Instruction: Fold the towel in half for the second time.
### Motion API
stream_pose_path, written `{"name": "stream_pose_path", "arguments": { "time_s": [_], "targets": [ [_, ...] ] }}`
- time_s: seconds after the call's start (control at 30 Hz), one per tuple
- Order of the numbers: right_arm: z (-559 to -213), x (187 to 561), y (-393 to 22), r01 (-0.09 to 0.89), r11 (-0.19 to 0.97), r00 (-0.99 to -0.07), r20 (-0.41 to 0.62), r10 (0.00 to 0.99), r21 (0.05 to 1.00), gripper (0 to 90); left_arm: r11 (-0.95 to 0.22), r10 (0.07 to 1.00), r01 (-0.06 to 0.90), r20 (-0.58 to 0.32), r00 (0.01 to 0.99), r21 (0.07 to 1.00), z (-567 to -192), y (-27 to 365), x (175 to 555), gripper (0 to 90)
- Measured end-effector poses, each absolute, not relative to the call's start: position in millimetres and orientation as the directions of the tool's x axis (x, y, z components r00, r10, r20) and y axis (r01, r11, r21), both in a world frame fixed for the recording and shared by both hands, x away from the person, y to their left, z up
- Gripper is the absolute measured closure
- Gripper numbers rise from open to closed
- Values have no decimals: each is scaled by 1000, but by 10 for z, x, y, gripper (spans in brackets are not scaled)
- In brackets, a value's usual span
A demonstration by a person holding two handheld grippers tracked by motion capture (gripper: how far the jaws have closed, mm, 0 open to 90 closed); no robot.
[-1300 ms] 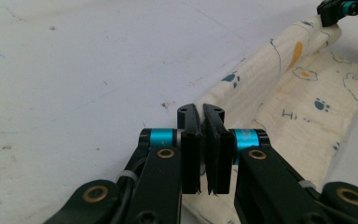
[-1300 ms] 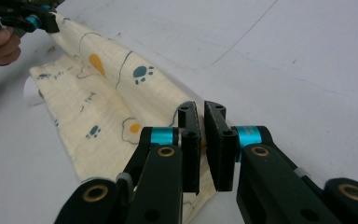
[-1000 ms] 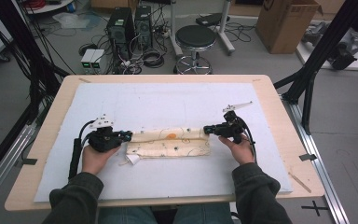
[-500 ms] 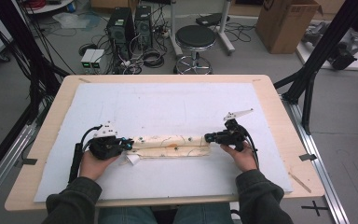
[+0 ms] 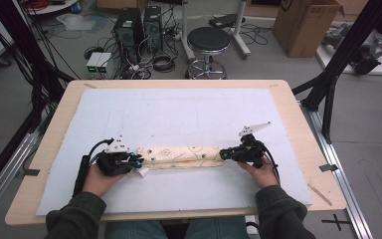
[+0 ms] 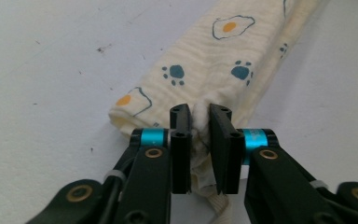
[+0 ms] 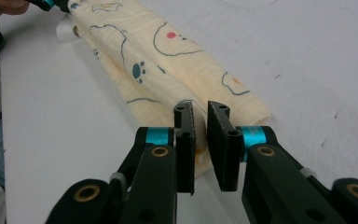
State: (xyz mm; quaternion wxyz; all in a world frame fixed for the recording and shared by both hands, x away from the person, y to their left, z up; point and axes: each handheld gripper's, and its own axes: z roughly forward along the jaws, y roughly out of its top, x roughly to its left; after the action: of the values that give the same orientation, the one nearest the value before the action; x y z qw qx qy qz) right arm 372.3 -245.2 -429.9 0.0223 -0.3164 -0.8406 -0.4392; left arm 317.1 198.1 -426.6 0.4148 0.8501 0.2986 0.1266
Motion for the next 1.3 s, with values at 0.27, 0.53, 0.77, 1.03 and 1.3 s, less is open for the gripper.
{"name": "stream_pose_path", "arguments": {
  "time_s": [0.27,0.53,0.77,1.03,1.3],
  "targets": [
    [-4217,3619,-2523,552,415,-801,323,503,724,672,-407,618,405,-79,782,819,-4201,2153,3076,511],
    [-4011,3635,-2397,500,404,-829,289,479,766,697,-372,611,381,-86,787,846,-4090,2032,3159,653],
    [-4167,3731,-2140,510,482,-838,287,464,713,725,-477,597,400,-45,801,783,-4243,1851,3234,808],
    [-4320,3704,-2133,528,520,-832,288,473,671,744,-509,614,422,-27,789,750,-4273,1850,3233,821],
    [-4368,3608,-2190,499,529,-841,236,487,687,707,-544,609,420,-2,793,727,-4310,1841,3223,784]
  ]
}}
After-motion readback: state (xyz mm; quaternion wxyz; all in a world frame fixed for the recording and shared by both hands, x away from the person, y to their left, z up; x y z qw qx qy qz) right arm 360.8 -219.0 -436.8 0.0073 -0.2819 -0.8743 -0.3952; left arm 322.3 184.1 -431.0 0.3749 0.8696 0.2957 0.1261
